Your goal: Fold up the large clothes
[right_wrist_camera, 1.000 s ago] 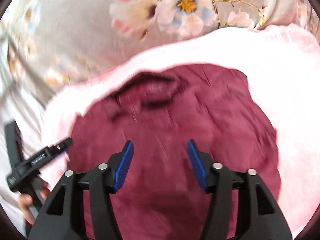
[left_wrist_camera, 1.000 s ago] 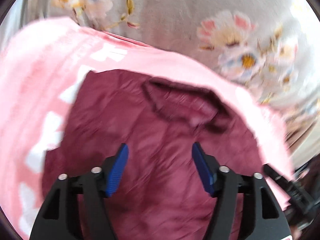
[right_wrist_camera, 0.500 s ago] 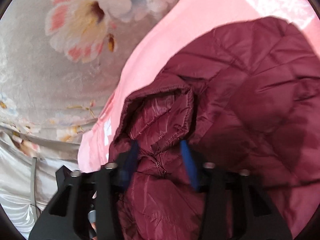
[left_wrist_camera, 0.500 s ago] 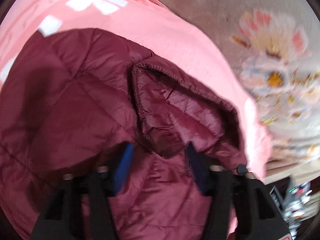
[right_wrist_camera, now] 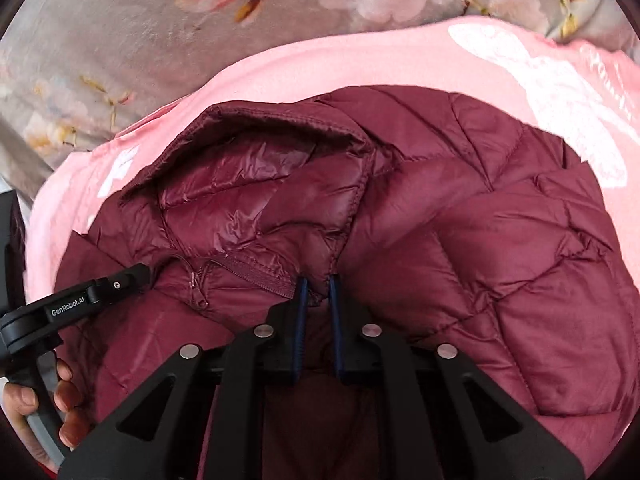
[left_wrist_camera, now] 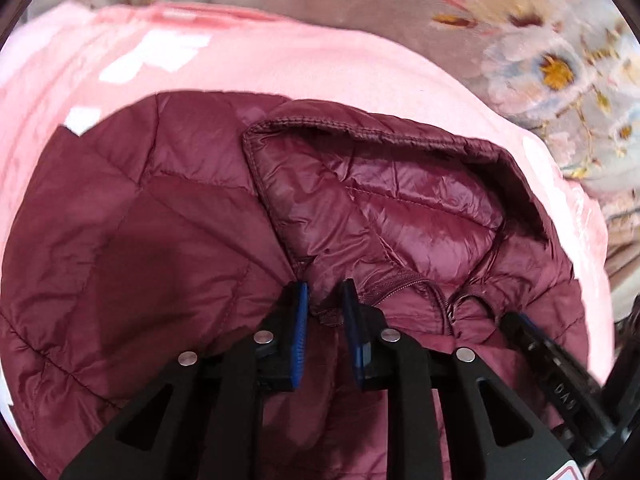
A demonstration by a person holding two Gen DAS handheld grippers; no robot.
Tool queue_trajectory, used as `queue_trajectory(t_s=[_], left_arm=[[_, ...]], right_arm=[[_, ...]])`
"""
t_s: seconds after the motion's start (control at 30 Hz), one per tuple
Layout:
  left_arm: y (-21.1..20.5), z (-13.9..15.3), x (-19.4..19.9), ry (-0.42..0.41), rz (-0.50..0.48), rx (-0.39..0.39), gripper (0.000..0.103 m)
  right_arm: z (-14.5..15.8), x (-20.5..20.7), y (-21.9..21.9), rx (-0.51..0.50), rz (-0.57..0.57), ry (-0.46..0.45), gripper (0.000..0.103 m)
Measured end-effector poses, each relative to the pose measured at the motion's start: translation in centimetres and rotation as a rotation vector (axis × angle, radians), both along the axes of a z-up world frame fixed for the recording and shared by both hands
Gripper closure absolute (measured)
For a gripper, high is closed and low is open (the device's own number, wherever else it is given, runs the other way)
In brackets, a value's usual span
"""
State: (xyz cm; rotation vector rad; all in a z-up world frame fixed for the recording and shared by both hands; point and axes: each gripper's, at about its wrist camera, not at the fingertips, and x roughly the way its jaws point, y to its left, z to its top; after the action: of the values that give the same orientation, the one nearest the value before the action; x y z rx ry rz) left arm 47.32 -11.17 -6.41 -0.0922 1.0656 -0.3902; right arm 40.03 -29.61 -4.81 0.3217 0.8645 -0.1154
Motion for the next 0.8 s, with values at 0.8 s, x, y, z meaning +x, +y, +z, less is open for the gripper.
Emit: queue_trajectory(t_s=[0.8], left_arm=[[1.8,5.9,8.7,0.001,0.149,-0.126,0.083]], right_arm=[[6.6,7.4,-3.5,0.073,-0.045,-0.115,0.089]])
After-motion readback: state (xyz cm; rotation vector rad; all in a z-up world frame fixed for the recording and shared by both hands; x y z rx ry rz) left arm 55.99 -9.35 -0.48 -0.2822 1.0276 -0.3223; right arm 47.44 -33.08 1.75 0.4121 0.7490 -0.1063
